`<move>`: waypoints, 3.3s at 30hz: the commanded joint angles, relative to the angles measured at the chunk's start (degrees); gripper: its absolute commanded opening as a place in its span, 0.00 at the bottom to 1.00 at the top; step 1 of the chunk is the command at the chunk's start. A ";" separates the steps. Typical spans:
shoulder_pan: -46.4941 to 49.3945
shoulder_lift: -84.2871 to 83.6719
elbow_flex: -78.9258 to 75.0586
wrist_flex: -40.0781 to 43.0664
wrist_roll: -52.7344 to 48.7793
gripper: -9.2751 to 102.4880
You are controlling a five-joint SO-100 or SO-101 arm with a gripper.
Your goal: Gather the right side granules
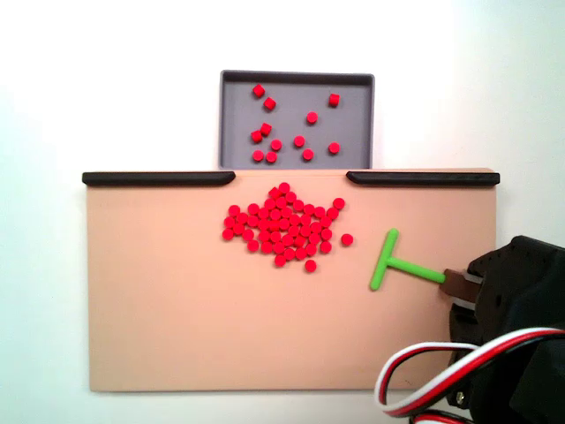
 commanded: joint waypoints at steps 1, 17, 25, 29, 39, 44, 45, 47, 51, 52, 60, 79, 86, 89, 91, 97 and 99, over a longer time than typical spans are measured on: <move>-0.97 0.00 -1.76 -0.18 -9.76 0.08; -1.67 -1.85 -3.25 -1.05 -7.82 0.08; -2.37 -2.29 -3.69 -1.05 -5.98 0.08; -2.90 -2.37 -3.78 -1.05 -4.92 0.08; -3.52 -3.25 -4.57 -1.05 -3.52 0.08; -3.78 -3.52 -4.75 -1.05 -3.08 0.08; -3.78 -3.52 -4.75 -1.05 -2.99 0.08; -4.04 -3.69 -4.92 -1.05 -2.72 0.08; -4.66 -4.04 -5.36 -1.05 -1.58 0.08; -4.75 -4.13 -5.36 -1.05 -1.32 0.08; -5.80 -4.22 -5.45 -1.05 -0.44 0.08; -7.29 -4.39 -5.45 -1.05 1.05 0.08; -8.00 -4.39 -5.45 -1.05 2.02 0.08; -8.17 -4.39 -5.45 -1.05 2.29 0.08; -8.35 -4.39 -5.45 -1.05 2.46 0.08; -8.70 -4.39 -5.45 -0.97 3.08 0.08; -8.79 -4.39 -5.36 -0.97 3.34 0.08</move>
